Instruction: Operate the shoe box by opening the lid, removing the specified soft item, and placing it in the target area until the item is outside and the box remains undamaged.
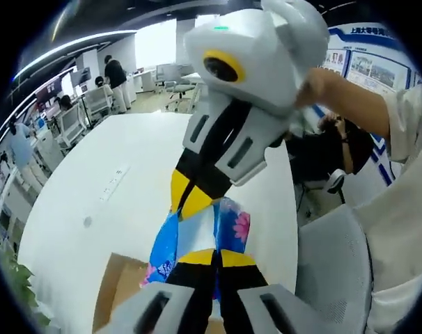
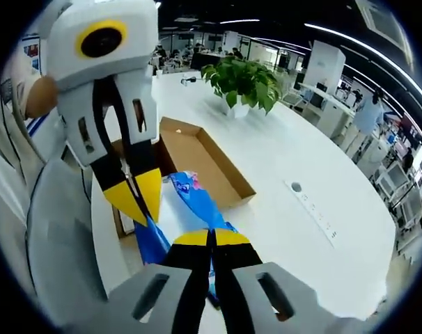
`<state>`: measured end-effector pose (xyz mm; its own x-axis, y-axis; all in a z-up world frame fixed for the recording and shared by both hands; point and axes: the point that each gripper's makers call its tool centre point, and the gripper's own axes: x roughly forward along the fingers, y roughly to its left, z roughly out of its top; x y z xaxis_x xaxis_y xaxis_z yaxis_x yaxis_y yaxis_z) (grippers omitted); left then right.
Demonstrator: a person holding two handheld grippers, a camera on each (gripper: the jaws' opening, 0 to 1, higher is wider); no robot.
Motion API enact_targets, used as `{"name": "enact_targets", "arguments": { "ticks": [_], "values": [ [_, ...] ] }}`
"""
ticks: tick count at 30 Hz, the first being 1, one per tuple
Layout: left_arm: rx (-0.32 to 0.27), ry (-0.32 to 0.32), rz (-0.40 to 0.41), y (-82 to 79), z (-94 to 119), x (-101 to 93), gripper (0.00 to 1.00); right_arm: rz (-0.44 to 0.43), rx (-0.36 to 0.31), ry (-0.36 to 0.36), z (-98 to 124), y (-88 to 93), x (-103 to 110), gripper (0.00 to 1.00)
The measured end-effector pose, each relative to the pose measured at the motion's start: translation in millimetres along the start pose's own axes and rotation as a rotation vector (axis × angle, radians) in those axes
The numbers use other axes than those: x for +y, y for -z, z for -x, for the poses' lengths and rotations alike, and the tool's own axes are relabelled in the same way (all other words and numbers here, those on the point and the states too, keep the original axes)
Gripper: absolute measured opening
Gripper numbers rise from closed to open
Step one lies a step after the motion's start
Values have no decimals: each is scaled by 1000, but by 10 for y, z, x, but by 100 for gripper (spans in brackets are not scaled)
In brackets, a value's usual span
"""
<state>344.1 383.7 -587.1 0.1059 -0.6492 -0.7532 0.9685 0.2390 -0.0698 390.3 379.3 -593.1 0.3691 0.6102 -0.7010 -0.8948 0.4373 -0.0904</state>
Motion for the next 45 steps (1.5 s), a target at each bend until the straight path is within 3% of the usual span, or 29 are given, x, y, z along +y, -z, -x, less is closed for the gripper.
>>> {"name": "enact_targets", "arguments": {
  "ticks": [22, 45],
  "values": [
    [-9, 103, -58, -460, -615, -101, 0, -68, 47, 46, 345, 579, -420, 0],
    [32, 169, -138, -790, -1140, -107, 0, -87, 92, 64, 570, 1085, -825, 0]
  ]
}}
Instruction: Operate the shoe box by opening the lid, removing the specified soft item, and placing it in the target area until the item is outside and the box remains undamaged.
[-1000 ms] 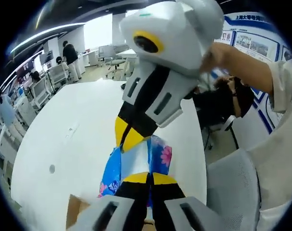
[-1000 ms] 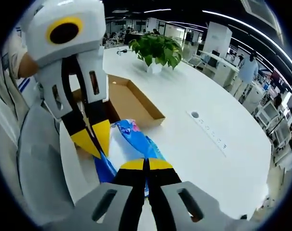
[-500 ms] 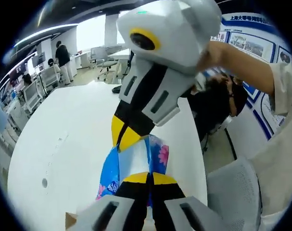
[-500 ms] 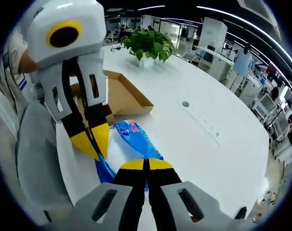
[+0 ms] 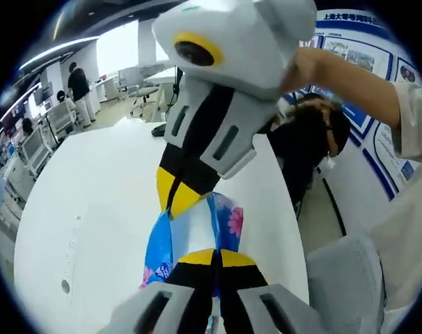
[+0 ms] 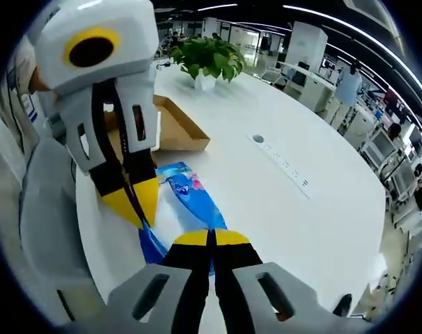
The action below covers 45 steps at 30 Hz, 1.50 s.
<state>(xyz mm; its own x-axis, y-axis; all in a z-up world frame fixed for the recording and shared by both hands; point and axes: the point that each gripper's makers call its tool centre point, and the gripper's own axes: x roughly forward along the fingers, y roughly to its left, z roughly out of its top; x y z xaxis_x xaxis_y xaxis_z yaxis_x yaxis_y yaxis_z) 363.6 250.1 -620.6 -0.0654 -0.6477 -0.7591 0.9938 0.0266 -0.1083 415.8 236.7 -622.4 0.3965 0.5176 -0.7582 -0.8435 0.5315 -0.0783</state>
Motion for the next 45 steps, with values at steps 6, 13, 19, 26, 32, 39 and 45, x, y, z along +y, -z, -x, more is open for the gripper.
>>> {"name": "enact_targets", "arguments": {
  "ticks": [6, 13, 19, 26, 32, 39, 45],
  "values": [
    [4, 20, -7, -78, -154, 36, 0, 7, 13, 8, 15, 101, -134, 0],
    [13, 43, -8, -161, -336, 75, 0, 29, 33, 8, 23, 219, -276, 0],
    [6, 64, -7, -245, -484, 106, 0, 36, 56, 12, 23, 340, -398, 0],
    [-2, 76, 6, -306, -652, 170, 0, 67, 83, 17, -24, 495, -508, 0],
    [-12, 84, 20, -331, -808, 190, 0, 96, 90, 24, -86, 582, -580, 0],
    [-18, 86, 51, -267, -1008, 221, 0, 109, 119, 30, -207, 785, -624, 0],
    [-9, 84, 88, -145, -1151, 247, 0, 104, 129, 42, -309, 924, -632, 0]
  ]
}}
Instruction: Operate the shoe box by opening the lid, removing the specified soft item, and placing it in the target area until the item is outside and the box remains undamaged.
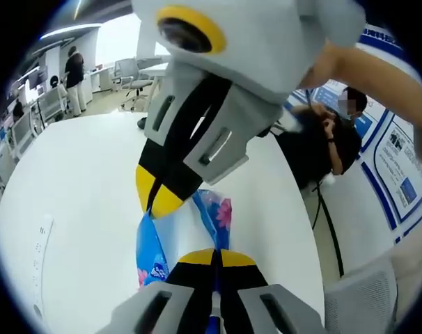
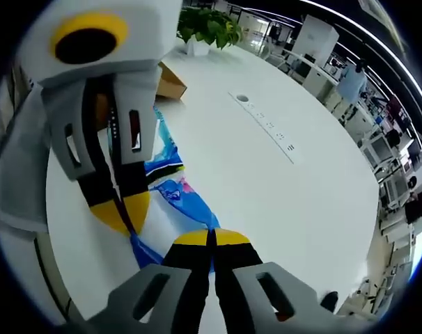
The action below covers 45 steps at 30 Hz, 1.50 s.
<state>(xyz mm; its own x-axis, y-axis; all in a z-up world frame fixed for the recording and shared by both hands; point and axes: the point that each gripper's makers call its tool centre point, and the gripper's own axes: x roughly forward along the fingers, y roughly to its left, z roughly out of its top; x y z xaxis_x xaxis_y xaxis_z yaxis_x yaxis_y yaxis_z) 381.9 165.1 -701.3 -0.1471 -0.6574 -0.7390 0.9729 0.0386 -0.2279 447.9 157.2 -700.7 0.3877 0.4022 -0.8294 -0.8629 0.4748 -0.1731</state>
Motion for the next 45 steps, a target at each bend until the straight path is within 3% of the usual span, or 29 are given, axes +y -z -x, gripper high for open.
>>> {"name": "enact_targets", "arguments": {
  "ticks": [8, 19, 28, 34, 36, 40, 45],
  "values": [
    [17, -10, 12, 149, -165, 61, 0, -5, 11, 2, -179, 72, 35, 0],
    [21, -12, 19, 205, -226, 67, 0, -21, 28, 13, -277, 187, 20, 0],
    [30, -18, -1, 186, -262, 43, 1, -25, 28, 25, -270, 189, 12, 0],
    [26, -34, -16, 158, -241, 19, 10, -81, 26, 8, -240, 192, 49, 0],
    [29, -35, -16, 145, -223, -2, 15, -72, 25, 18, -208, 182, 45, 3],
    [40, -51, -59, 128, -173, -12, 17, -79, 21, 30, -120, 159, 36, 7],
    [29, -56, -55, 99, -79, -34, 20, -85, 26, 32, -23, 148, 54, 12]
  ]
}}
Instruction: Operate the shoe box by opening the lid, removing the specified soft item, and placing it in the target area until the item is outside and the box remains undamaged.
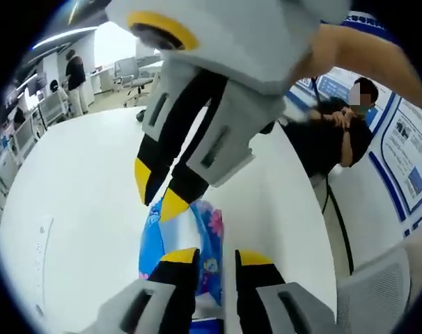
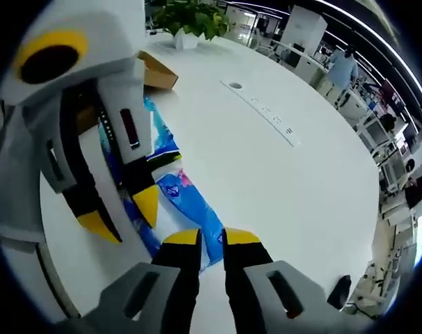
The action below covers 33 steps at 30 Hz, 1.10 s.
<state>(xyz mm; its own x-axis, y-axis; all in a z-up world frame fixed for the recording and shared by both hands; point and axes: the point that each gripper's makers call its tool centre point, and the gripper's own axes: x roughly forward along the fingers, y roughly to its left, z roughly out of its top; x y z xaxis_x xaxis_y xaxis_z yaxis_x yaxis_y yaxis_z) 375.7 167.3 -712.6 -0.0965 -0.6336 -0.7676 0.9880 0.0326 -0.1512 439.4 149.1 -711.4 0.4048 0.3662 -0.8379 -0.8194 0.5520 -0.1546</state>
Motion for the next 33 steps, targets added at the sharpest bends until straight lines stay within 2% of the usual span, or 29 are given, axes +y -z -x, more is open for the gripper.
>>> {"name": "enact_targets", "arguments": {
  "ticks": [13, 17, 26, 33],
  "values": [
    [-14, -59, -2, 84, 447, 65, 30, -27, -2, 9, 319, -112, 129, 26],
    [-41, -73, 35, 78, 608, 71, 34, -40, 0, 10, 411, -120, 193, 31],
    [-63, -95, 32, 183, 943, -45, 43, -37, -15, 19, 674, -279, 400, 39],
    [-107, -117, 50, 308, 1296, -171, 50, -24, -30, 13, 823, -452, 611, 45]
  ]
}}
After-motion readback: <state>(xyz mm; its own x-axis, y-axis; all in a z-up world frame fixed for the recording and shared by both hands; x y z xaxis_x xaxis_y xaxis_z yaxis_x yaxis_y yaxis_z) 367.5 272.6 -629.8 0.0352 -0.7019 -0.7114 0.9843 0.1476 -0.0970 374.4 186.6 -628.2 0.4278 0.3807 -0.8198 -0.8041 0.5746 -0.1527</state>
